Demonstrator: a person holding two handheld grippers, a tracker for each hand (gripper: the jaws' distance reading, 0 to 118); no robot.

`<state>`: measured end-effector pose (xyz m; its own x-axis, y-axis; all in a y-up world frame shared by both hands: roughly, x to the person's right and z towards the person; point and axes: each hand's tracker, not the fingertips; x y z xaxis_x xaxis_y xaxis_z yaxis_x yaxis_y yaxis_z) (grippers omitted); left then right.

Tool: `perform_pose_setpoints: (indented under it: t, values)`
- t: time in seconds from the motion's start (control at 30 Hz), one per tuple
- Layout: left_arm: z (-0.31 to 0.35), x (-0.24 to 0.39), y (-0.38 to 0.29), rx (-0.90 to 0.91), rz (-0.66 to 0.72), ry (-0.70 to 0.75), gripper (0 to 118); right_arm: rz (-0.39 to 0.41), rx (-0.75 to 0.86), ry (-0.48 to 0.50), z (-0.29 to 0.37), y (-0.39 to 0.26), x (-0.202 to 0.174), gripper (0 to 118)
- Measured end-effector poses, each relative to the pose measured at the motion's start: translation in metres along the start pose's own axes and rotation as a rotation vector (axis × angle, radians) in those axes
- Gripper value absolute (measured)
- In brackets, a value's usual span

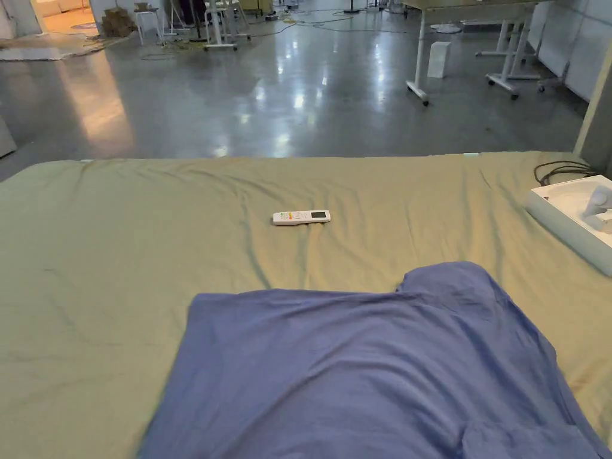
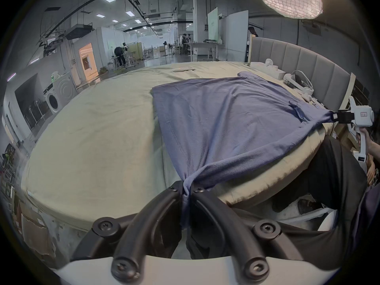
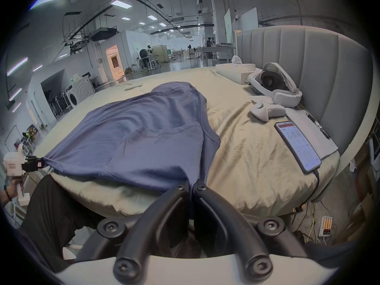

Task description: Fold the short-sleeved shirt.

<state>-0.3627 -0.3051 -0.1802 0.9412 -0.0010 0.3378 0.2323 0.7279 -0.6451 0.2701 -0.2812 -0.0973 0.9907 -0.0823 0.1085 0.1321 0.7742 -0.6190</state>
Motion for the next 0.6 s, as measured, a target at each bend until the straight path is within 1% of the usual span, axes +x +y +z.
perform_pose_setpoints:
  t: [0.17, 0.3, 0.43, 0.53, 0.6]
  values:
    - [-0.008, -0.008, 0.019, 0.031, 0.053, -0.009, 6, 0.006, 0.028, 0.003, -0.008, 0.027, -0.001, 2]
    - [-0.026, -0.025, 0.069, 0.057, 0.074, -0.008, 6, 0.017, 0.073, 0.011, -0.035, 0.086, 0.003, 2]
    - [-0.074, -0.045, 0.129, 0.034, 0.109, 0.004, 6, 0.036, 0.064, 0.004, -0.096, 0.156, 0.001, 3]
    - [-0.127, -0.058, 0.161, -0.056, 0.155, 0.019, 6, 0.016, -0.048, 0.002, -0.163, 0.196, -0.003, 3]
    - [-0.16, -0.063, 0.175, -0.112, 0.171, 0.028, 6, 0.029, -0.127, -0.026, -0.204, 0.208, -0.007, 3]
